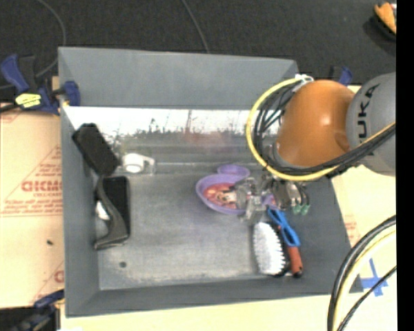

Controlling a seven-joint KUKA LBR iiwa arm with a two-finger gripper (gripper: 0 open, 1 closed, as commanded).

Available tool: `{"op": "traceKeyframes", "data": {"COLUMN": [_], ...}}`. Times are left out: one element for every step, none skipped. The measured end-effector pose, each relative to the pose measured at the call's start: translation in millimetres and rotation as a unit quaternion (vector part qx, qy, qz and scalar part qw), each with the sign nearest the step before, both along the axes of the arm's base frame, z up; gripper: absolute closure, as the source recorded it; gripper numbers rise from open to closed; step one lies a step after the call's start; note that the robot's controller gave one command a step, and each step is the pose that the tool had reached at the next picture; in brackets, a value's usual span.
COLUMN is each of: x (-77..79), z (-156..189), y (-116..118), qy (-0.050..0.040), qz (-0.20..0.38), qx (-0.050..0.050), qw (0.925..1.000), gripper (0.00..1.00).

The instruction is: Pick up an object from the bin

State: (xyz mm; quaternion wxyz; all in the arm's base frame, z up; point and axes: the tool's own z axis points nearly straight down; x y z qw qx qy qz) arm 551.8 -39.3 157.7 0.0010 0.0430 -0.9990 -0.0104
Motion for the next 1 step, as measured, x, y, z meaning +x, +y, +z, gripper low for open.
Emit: {"op": "traceKeyframes", "data": {"x": [0.6], "z": [12.9], "y": [-0.2], "qy": [-0.0013], "qz": [0.000], "qx": [0.000], "qw": [1.0000], "gripper": [1.00]}}
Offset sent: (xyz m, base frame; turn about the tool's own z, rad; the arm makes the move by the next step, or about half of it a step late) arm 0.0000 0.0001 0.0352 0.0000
